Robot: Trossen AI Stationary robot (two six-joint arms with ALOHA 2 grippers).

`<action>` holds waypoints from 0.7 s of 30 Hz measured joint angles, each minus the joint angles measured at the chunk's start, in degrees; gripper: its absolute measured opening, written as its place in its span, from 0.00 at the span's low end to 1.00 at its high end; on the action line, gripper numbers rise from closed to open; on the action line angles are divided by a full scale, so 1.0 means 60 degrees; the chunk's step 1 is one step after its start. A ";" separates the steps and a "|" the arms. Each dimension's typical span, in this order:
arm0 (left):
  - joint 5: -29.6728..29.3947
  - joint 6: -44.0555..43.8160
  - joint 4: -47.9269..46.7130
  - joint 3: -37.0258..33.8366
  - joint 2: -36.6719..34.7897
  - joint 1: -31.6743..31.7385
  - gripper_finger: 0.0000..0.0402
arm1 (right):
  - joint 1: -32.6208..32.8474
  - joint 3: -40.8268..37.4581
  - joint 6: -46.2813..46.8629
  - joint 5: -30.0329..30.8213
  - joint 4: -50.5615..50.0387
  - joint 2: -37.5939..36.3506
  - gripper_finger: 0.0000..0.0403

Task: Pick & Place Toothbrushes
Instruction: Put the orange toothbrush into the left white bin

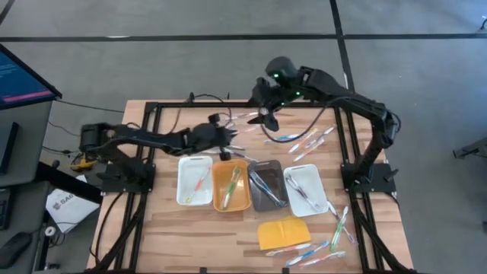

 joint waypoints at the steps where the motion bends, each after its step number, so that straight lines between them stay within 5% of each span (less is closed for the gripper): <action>1: 0.0078 -0.0082 0.0292 -0.0263 -0.0359 0.0000 0.04 | 0.0025 -0.0071 0.0061 -0.0046 0.0285 -0.0136 0.76; 10: 0.0807 -0.1261 0.2155 -0.2221 -0.3087 -0.0102 0.04 | 0.0209 -0.2332 0.1030 -0.1757 0.3502 -0.1682 0.74; 21: 0.3119 -0.2802 0.5090 -0.3750 -0.4794 -0.0189 0.04 | 0.0812 -0.6803 0.2433 -0.1761 1.0196 -0.3788 0.74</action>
